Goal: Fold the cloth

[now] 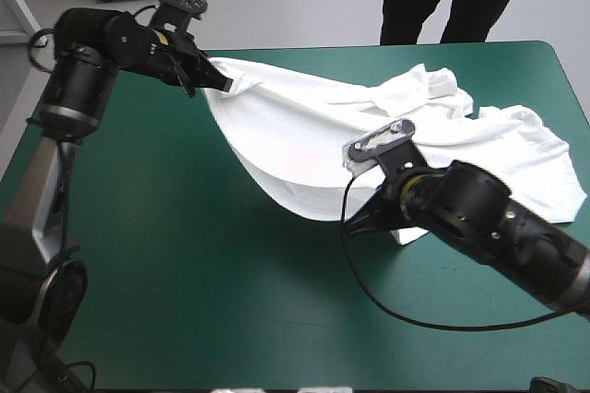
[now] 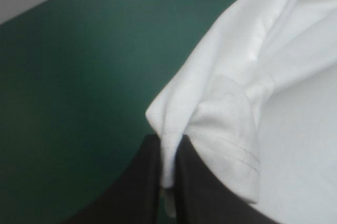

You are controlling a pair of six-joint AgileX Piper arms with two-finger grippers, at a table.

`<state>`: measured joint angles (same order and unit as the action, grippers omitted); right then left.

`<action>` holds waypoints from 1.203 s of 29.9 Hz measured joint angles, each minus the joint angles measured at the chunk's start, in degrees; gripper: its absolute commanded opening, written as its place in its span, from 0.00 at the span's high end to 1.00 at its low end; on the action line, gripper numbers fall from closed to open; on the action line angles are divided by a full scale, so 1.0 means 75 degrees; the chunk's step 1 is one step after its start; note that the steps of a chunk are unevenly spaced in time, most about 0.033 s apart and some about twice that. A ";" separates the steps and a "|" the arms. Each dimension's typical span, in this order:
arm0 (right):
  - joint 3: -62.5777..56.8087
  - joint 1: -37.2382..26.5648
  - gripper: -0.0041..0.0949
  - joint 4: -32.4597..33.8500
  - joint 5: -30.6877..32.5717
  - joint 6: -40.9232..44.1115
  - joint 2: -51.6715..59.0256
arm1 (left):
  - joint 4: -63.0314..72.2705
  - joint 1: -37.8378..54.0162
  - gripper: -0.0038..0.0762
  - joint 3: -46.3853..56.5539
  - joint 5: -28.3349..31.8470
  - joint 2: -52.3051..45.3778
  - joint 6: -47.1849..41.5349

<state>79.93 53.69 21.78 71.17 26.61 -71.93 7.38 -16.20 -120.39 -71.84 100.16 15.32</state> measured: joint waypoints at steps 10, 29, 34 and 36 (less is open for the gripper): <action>0.3487 -0.0014 0.98 0.1424 0.0114 -0.0660 0.0115 | 0.0574 0.0000 0.96 -0.0768 -0.0011 -0.1895 -0.0104; 0.9582 -0.0014 0.97 0.2326 -0.1280 -0.3547 -0.1455 | 0.2165 0.0000 0.96 -0.4406 0.2265 -0.2275 -0.0110; 0.9796 -0.0014 0.97 0.2121 -0.2904 -0.3731 -0.1610 | 0.2278 0.0000 0.96 -0.4909 0.3245 -0.2334 -0.0110; 0.9803 -0.0014 0.97 0.2122 -0.3335 -0.3740 -0.1610 | 0.2366 0.0000 0.96 -0.5002 0.3456 -0.2385 -0.0100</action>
<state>153.46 53.59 37.69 46.16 -1.45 -84.01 25.13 -16.20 -157.90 -45.92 82.27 14.57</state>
